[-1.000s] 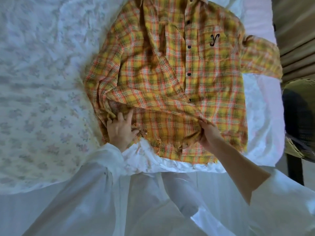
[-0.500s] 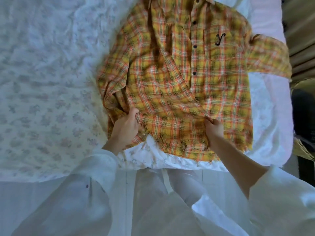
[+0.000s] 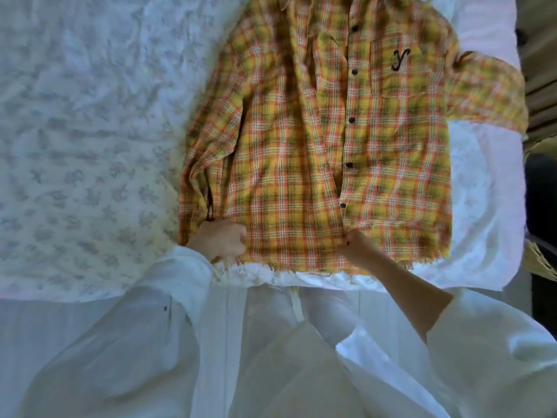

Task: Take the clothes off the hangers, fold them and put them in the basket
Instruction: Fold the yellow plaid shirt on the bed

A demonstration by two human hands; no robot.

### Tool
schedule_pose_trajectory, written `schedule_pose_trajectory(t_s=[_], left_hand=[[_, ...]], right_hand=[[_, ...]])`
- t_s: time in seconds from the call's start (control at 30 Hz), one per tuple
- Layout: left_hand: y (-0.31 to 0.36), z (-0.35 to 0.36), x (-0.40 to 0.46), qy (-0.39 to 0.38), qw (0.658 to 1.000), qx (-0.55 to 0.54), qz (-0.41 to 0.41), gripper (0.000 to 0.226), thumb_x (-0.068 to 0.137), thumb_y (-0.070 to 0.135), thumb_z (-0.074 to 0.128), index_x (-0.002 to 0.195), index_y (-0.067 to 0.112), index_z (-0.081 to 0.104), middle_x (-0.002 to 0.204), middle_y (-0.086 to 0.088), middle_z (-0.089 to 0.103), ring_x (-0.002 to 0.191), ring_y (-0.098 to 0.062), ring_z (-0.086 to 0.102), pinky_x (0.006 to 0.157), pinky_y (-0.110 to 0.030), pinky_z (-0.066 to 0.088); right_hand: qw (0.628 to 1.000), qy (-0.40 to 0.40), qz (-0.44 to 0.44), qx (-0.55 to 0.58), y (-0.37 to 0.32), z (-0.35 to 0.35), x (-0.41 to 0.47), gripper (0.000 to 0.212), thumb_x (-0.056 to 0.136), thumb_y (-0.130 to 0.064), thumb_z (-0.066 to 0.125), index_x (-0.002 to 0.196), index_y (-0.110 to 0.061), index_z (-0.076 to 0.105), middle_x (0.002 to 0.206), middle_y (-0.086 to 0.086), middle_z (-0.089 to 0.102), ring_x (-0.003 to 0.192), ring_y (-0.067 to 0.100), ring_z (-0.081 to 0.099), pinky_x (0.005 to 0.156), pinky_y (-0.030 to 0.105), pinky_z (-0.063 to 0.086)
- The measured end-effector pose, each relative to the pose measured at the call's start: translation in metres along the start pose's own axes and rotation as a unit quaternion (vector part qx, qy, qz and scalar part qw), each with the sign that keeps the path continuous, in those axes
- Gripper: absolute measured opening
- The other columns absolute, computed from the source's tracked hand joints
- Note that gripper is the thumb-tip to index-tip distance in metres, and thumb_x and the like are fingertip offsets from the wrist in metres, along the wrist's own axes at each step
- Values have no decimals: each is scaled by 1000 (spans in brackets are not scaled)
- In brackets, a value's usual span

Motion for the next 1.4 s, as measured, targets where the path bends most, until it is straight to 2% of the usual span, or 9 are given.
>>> schedule_pose_trajectory(t_s=[0.23, 0.43, 0.6, 0.67, 0.77, 1.0, 1.1, 1.23, 1.4], left_hand=[[-15, -34, -3, 385, 913, -132, -1, 28, 88, 21, 53, 114, 13, 60, 123, -7, 52, 112, -27, 50, 95, -45, 40], [-77, -58, -5, 468, 797, -314, -217, 41, 90, 18, 48, 129, 8, 47, 134, -17, 42, 126, -35, 36, 103, -49, 26], [-120, -66, 27, 352, 742, -547, -162, 37, 95, 30, 46, 127, 12, 42, 112, -9, 56, 97, -27, 57, 82, -42, 47], [-119, -77, 39, 228, 778, -577, -100, 24, 93, 32, 54, 109, 15, 47, 87, 2, 55, 74, -15, 55, 63, -27, 44], [-125, -86, 51, 124, 784, -605, -60, 14, 91, 20, 58, 103, 12, 59, 93, -4, 63, 88, -24, 60, 75, -30, 48], [-240, -114, 40, 399, 669, -595, -198, 22, 71, 14, 54, 91, 22, 47, 81, -13, 63, 70, -30, 58, 60, -40, 50], [-271, -128, 39, 440, 769, -412, -213, 42, 77, 10, 60, 117, 11, 47, 102, -15, 59, 88, -34, 56, 76, -40, 45], [-272, -119, 64, 217, 827, -518, -38, 105, 56, 53, 79, 143, 29, 24, 143, -6, 36, 129, -26, 40, 107, -47, 36], [-268, -106, 59, 115, 648, -752, -42, 54, 87, 64, 43, 109, 19, 64, 105, -2, 71, 101, -18, 66, 95, -39, 47]], right_hand=[[982, 178, -55, 10, -44, -27, -6, 43, 91, -14, 40, 134, -11, 39, 132, 14, 42, 123, 30, 35, 103, 42, 35], [978, 147, -141, 43, -123, -29, -3, 44, 94, -13, 36, 137, -14, 38, 140, 8, 36, 130, 25, 31, 105, 38, 32], [968, 134, -209, 27, -182, -26, 6, 46, 97, -14, 33, 142, -19, 33, 147, 0, 33, 138, 18, 25, 108, 36, 30], [964, 120, -235, 20, -208, -23, 15, 50, 97, -13, 32, 145, -21, 28, 152, -2, 25, 142, 17, 17, 113, 35, 24], [956, 95, -271, -57, -242, -16, 34, 55, 97, -16, 32, 149, -29, 16, 158, -5, 4, 146, 16, -5, 120, 42, 7], [958, -59, -127, -250, -249, 4, 93, 56, 98, -31, 32, 148, -39, 6, 155, -6, -25, 142, 28, -22, 114, 60, 4], [954, -42, -164, -249, -253, 2, 107, 56, 95, -31, 40, 147, -32, 21, 159, 0, -7, 145, 31, -10, 115, 59, 10], [971, -4, -129, -201, -270, -4, 107, 43, 95, -29, 34, 137, -27, 42, 151, 4, 26, 140, 32, 19, 111, 56, 22], [969, 170, -155, -85, -300, -27, 80, 31, 96, -19, 36, 118, -16, 57, 115, 7, 57, 92, 23, 57, 78, 38, 52]])
Point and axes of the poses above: each hand's wrist, its own x-axis towards the middle knuckle, its own z-axis out of the palm, y = z × x, the point moved 4 cm from there along x, towards the middle knuckle
